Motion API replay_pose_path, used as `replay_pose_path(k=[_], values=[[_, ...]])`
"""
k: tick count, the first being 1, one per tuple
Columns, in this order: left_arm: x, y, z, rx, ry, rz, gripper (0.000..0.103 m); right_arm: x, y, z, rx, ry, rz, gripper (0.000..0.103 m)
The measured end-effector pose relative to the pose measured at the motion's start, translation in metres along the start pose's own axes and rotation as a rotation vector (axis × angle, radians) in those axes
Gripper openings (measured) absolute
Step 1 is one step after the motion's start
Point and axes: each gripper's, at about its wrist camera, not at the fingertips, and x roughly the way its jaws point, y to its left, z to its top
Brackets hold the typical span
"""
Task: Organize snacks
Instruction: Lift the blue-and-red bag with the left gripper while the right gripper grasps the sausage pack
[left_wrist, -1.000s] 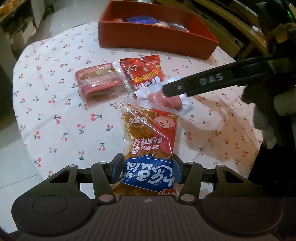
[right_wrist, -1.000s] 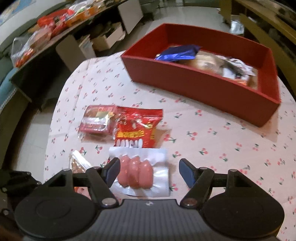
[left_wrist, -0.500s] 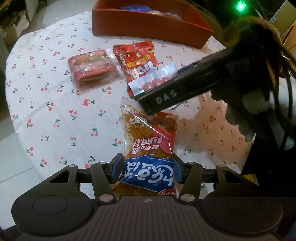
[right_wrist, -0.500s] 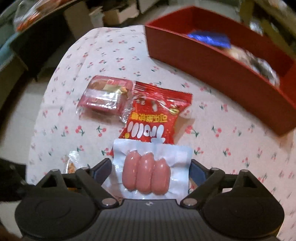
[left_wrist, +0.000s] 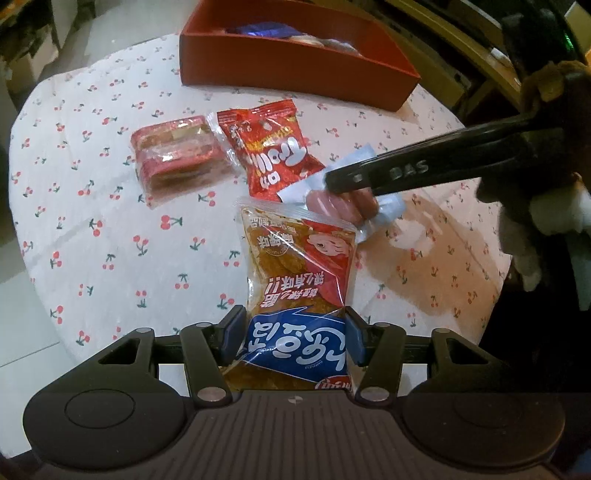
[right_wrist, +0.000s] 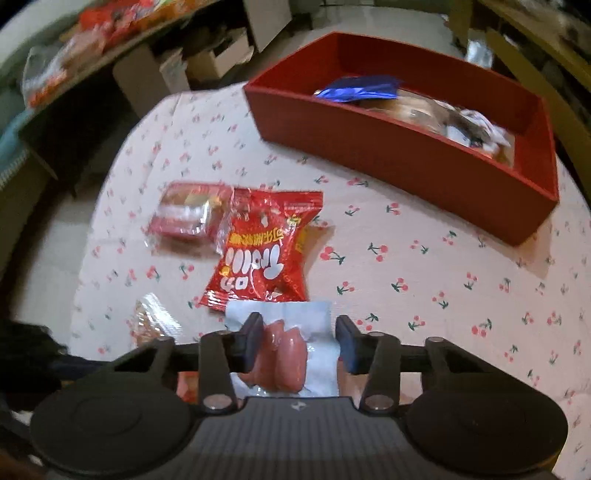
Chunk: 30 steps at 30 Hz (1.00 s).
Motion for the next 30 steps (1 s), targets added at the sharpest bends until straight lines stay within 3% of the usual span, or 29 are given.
replay_pose_path(k=[4, 6, 10, 14, 16, 19, 25, 30], values=[[0.002, 0.0, 0.002, -0.003, 0.003, 0.009, 0.062, 0.003, -0.003, -0.003, -0.014, 0.033, -0.011, 0.054], [0.002, 0.002, 0.001, -0.01, 0.003, 0.011, 0.062, 0.001, 0.001, -0.009, -0.086, 0.063, -0.036, 0.054], [0.001, 0.01, -0.002, -0.04, 0.006, 0.011, 0.062, -0.011, 0.005, -0.025, -0.197, 0.099, -0.021, 0.063], [-0.002, 0.01, -0.001, -0.046, -0.003, -0.002, 0.062, -0.013, 0.03, -0.034, -0.449, 0.105, -0.011, 0.075], [-0.002, 0.008, -0.001, -0.042, -0.003, -0.009, 0.063, -0.011, 0.04, -0.036, -0.606, 0.107, -0.019, 0.089], [0.001, 0.009, -0.001, -0.046, 0.01, -0.01, 0.063, -0.003, 0.044, -0.028, -0.729, 0.108, -0.02, 0.093], [0.006, 0.011, 0.001, -0.06, 0.036, -0.018, 0.063, 0.027, 0.044, -0.014, -0.784, 0.206, 0.097, 0.094], [0.009, 0.016, 0.001, -0.08, 0.05, -0.02, 0.063, 0.018, 0.036, -0.032, -0.693, 0.173, 0.119, 0.093]])
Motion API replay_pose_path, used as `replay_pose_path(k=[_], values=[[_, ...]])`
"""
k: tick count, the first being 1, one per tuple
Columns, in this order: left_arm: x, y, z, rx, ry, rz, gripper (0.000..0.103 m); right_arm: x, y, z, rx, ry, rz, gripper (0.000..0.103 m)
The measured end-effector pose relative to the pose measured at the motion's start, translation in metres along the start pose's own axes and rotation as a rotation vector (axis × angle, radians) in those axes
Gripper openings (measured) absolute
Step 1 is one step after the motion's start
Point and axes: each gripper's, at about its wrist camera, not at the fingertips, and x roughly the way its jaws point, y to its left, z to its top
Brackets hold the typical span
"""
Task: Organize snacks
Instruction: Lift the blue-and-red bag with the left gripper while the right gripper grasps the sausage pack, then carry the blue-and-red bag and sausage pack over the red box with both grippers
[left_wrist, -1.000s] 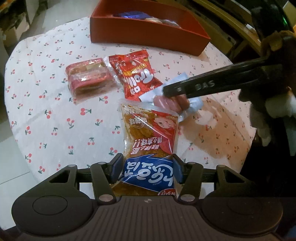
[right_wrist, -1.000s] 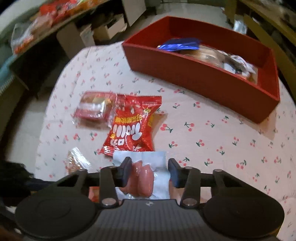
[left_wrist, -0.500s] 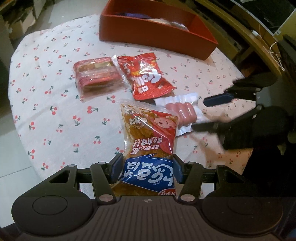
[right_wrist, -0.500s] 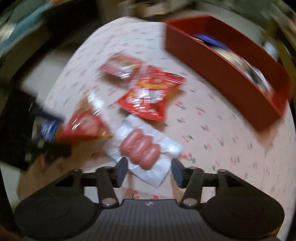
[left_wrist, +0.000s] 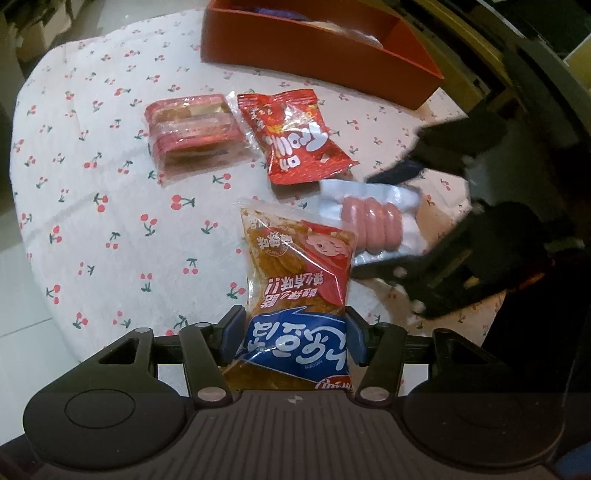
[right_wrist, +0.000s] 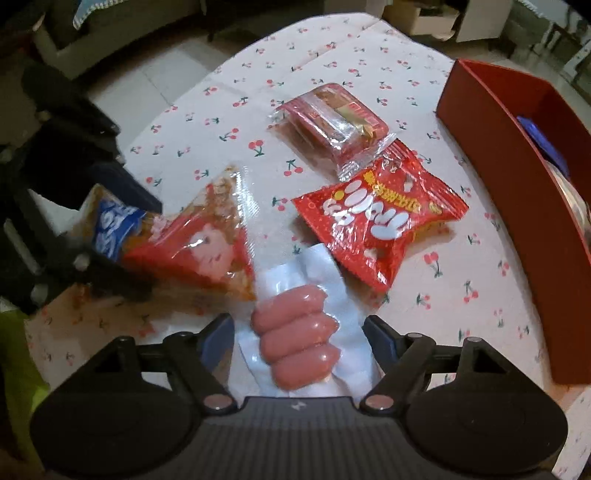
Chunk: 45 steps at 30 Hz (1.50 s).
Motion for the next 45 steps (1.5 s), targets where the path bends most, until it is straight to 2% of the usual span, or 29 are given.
replay_pose_path(k=[3, 5, 9, 12, 14, 15, 16, 21, 25, 33, 37, 45], values=[[0.0, -0.001, 0.0, 0.003, 0.004, -0.004, 0.064, -0.008, 0.002, -0.015, 0.106, -0.001, -0.018, 0.088], [0.001, -0.005, 0.001, 0.018, 0.001, -0.002, 0.064, -0.01, 0.006, -0.02, 0.148, 0.021, -0.044, 0.089], [0.004, -0.009, 0.0, 0.04, 0.01, 0.023, 0.066, -0.011, 0.009, -0.023, 0.167, -0.011, -0.089, 0.095], [0.009, -0.013, 0.0, 0.055, 0.019, 0.049, 0.067, -0.004, 0.006, -0.016, 0.208, -0.035, -0.092, 0.099], [0.011, -0.013, -0.001, 0.063, 0.023, 0.058, 0.067, -0.004, 0.004, -0.015, 0.239, -0.043, -0.1, 0.096], [0.011, -0.012, 0.0, 0.061, 0.026, 0.058, 0.066, -0.004, 0.005, -0.016, 0.245, -0.05, -0.098, 0.089], [0.012, -0.012, 0.0, 0.059, 0.03, 0.057, 0.066, -0.006, 0.007, -0.017, 0.259, -0.056, -0.102, 0.088], [0.015, -0.022, 0.003, 0.091, 0.027, 0.07, 0.064, -0.011, 0.008, -0.027, 0.307, -0.067, -0.13, 0.087], [0.011, -0.029, 0.01, 0.098, -0.014, 0.089, 0.063, -0.021, 0.005, -0.037, 0.349, -0.082, -0.147, 0.086], [-0.01, -0.038, 0.026, 0.021, -0.114, 0.088, 0.063, -0.054, 0.001, -0.052, 0.424, -0.158, -0.191, 0.086], [-0.022, -0.049, 0.035, 0.019, -0.15, 0.104, 0.063, -0.067, 0.002, -0.058, 0.444, -0.182, -0.216, 0.086], [-0.026, -0.046, 0.078, 0.032, -0.219, 0.027, 0.063, -0.061, -0.019, -0.058, 0.52, -0.164, -0.213, 0.086]])
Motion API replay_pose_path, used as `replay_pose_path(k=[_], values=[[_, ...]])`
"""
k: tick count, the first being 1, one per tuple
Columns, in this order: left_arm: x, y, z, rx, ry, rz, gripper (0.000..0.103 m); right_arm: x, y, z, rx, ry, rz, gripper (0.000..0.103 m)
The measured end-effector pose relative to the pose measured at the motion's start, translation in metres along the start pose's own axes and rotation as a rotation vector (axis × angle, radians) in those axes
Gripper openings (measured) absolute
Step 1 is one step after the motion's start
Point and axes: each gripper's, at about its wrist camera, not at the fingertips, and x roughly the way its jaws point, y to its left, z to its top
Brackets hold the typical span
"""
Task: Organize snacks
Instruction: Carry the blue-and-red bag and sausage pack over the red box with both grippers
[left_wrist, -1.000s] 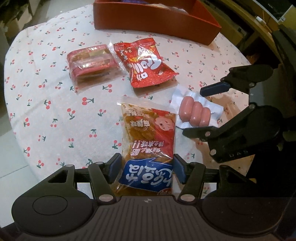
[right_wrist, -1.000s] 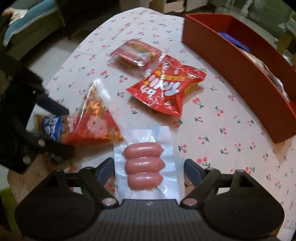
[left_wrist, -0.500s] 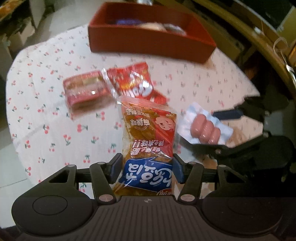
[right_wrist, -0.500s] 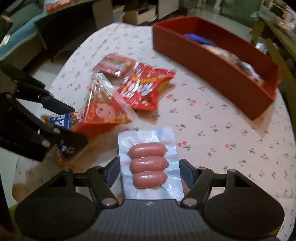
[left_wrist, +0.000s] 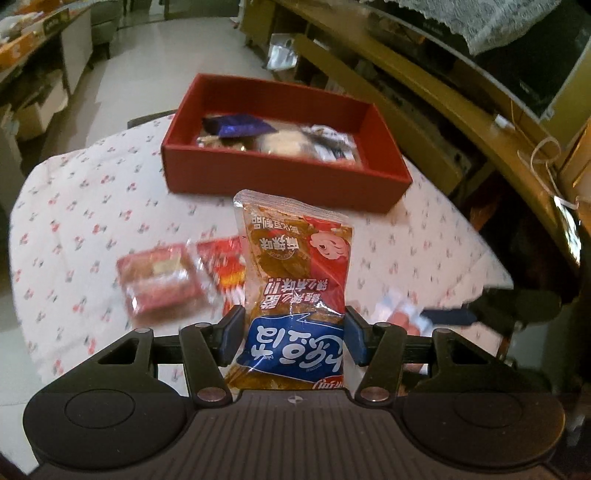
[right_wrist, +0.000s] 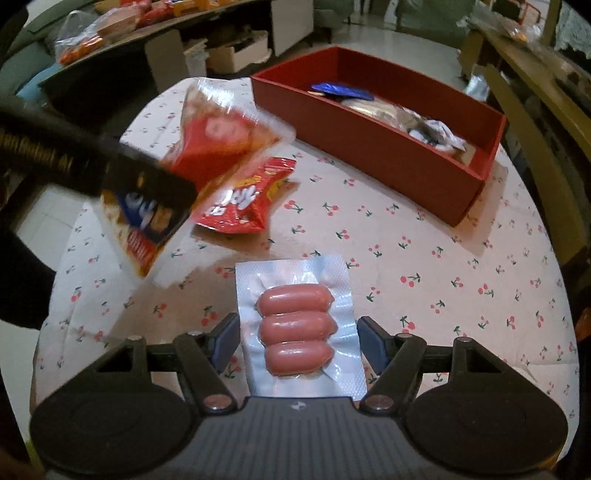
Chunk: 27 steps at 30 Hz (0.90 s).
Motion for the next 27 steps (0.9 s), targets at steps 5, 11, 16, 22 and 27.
replay_pose_path(k=[5, 11, 16, 22, 27], values=[[0.01, 0.007, 0.015, -0.018, -0.002, -0.022, 0.063, 0.005, -0.018, 0.004, 0.071, 0.011, -0.019, 0.086], [0.015, 0.007, 0.028, -0.023, -0.01, -0.037, 0.063, -0.002, -0.041, 0.011, 0.171, -0.033, -0.04, 0.086], [0.018, 0.003, 0.041, -0.024, -0.03, -0.046, 0.063, -0.01, -0.058, 0.025, 0.245, -0.097, -0.07, 0.086], [0.024, 0.002, 0.062, -0.039, -0.06, -0.05, 0.063, -0.014, -0.073, 0.045, 0.305, -0.153, -0.076, 0.086], [0.029, -0.001, 0.076, -0.033, -0.075, -0.048, 0.063, -0.014, -0.083, 0.057, 0.345, -0.178, -0.077, 0.086]])
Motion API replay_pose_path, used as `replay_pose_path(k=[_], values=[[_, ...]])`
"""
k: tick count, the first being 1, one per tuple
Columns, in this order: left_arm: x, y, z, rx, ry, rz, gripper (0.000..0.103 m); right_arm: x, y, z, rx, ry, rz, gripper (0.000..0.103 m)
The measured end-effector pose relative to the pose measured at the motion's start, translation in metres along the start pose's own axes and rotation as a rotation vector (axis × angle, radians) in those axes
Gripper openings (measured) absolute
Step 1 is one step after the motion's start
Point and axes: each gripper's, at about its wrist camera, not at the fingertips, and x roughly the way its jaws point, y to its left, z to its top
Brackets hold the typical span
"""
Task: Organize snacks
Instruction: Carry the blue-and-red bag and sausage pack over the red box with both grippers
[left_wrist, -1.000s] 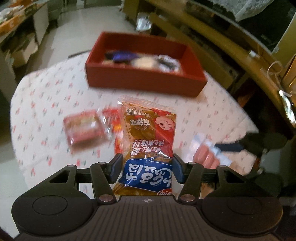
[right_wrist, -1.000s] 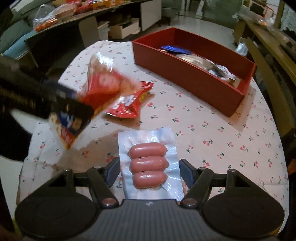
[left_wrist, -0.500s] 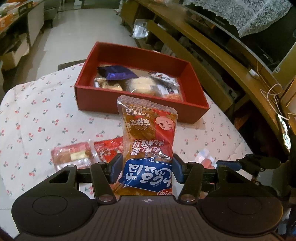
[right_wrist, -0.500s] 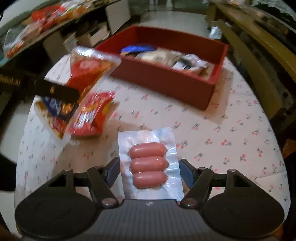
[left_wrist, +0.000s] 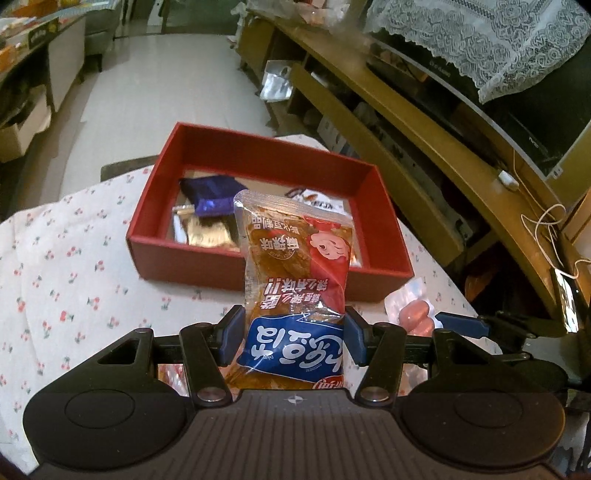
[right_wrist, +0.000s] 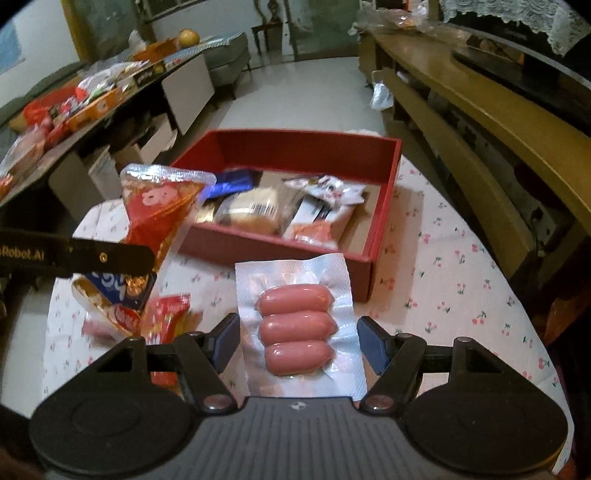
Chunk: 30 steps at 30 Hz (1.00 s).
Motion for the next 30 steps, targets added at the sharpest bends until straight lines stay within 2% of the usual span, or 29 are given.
replay_pose_path(k=[30], values=[[0.023, -0.012, 0.049, 0.007, -0.054, -0.014, 0.063, 0.018, -0.003, 0.052, 0.088, -0.088, 0.031, 0.086]])
